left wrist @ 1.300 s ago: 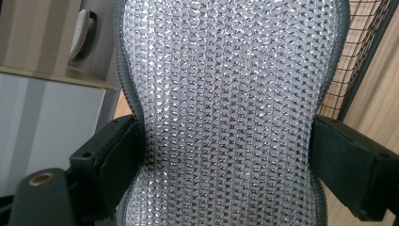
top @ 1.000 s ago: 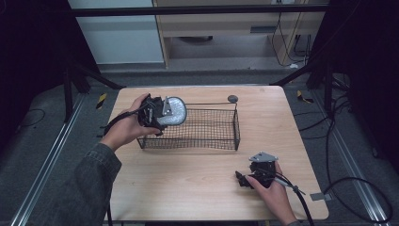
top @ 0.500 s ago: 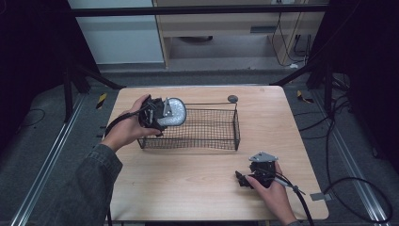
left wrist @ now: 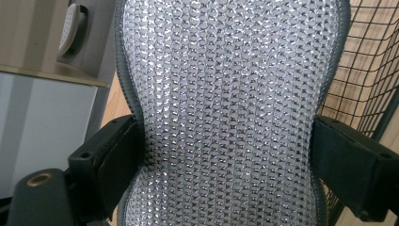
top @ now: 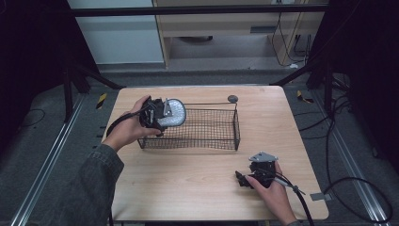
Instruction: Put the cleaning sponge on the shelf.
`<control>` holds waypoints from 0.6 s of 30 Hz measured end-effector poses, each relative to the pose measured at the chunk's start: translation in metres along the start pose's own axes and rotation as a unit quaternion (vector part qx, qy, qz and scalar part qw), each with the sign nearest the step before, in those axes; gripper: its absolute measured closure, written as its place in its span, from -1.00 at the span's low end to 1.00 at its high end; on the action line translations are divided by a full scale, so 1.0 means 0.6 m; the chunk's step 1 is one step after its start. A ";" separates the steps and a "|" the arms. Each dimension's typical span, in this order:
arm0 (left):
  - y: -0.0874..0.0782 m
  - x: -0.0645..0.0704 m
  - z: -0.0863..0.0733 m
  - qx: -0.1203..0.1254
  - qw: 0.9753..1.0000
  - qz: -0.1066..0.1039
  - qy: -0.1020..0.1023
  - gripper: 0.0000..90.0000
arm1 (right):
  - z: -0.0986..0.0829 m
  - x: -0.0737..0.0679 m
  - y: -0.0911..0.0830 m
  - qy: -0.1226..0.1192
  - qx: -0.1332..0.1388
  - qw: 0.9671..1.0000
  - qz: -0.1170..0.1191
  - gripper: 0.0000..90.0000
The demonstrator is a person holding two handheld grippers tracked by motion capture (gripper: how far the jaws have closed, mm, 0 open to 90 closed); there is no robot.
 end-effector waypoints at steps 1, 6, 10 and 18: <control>0.000 0.000 0.000 0.000 1.000 0.000 0.000 -0.76 | 0.000 0.000 0.000 0.000 0.000 1.000 0.000 -0.99; 0.006 0.004 0.000 -0.002 1.000 -0.002 0.000 -0.76 | 0.000 0.000 0.000 0.001 0.000 1.000 0.000 -0.99; 0.011 0.002 -0.003 -0.005 1.000 -0.005 -0.003 -0.76 | 0.000 0.000 0.000 0.000 0.000 1.000 0.000 -0.99; 0.015 0.003 -0.002 0.000 1.000 -0.013 -0.007 -0.79 | 0.000 0.000 0.000 0.000 0.000 1.000 0.000 -0.99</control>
Point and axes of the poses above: each handheld gripper's, and its own axes: y roughly forward along the jaws, z roughly out of its top, x roughly to its right, the point moved 2 cm from there along y, roughly forward along the jaws, and after that the axes turned 1 degree about y, right-handed, at the moved point
